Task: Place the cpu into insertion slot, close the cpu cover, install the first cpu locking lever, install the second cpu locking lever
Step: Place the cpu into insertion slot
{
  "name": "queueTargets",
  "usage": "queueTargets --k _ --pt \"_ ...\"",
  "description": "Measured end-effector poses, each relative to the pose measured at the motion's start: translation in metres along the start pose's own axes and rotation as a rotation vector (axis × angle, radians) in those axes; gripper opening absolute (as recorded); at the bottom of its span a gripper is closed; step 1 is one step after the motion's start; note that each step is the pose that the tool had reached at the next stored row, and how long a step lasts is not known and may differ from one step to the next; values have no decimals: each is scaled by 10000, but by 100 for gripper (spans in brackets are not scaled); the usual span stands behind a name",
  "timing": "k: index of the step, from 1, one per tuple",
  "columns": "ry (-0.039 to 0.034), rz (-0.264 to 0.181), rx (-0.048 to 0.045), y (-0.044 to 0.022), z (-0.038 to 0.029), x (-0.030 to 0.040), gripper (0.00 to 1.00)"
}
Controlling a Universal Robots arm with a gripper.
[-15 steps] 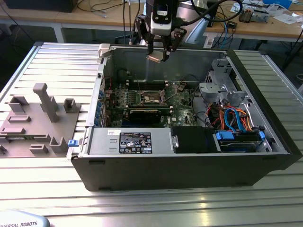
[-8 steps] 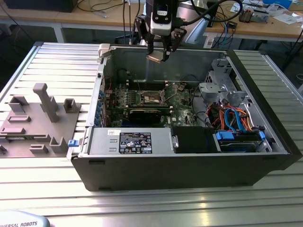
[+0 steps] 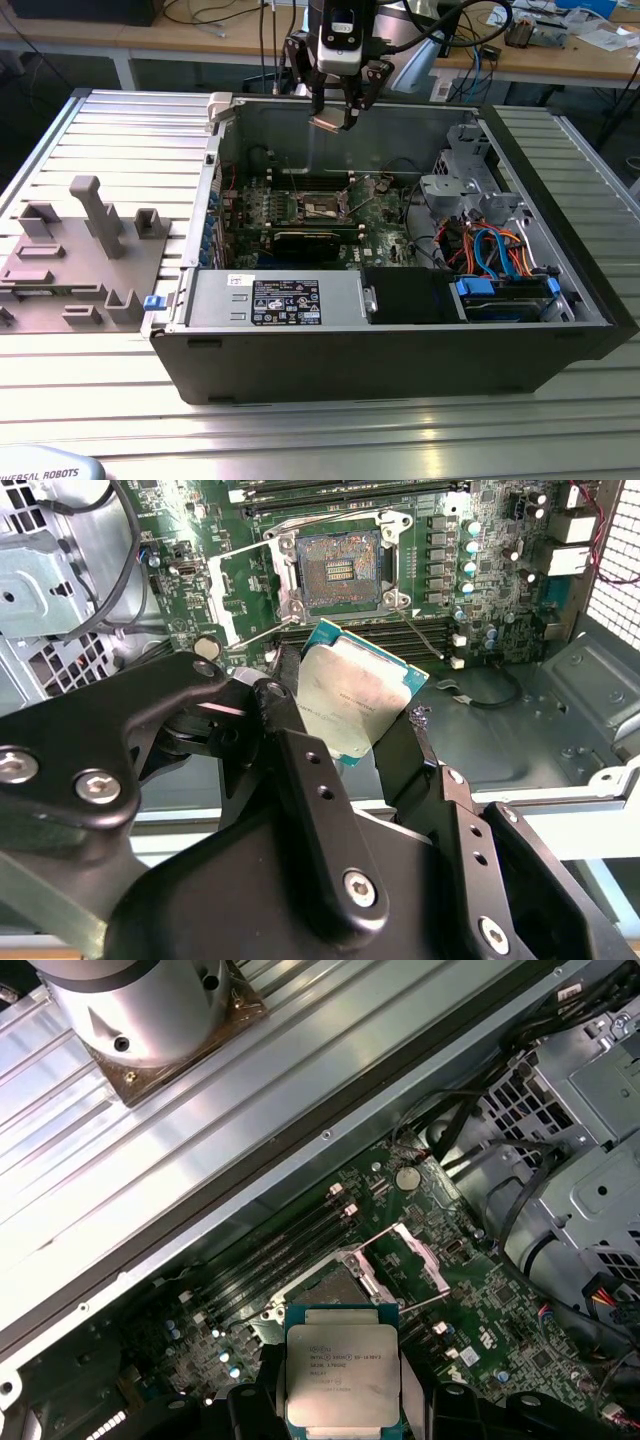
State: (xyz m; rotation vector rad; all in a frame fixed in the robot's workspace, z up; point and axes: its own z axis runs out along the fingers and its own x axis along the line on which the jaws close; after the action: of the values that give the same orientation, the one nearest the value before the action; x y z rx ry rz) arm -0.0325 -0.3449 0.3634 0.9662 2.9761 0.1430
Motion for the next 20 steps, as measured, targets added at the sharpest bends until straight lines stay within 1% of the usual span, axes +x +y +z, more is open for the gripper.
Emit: queueTargets --k 16,17,20 --pt "-8 81 -1 0 0 0 54" --pt "-19 174 1 0 0 0 54" --pt "-21 180 3 2 0 -2 54"
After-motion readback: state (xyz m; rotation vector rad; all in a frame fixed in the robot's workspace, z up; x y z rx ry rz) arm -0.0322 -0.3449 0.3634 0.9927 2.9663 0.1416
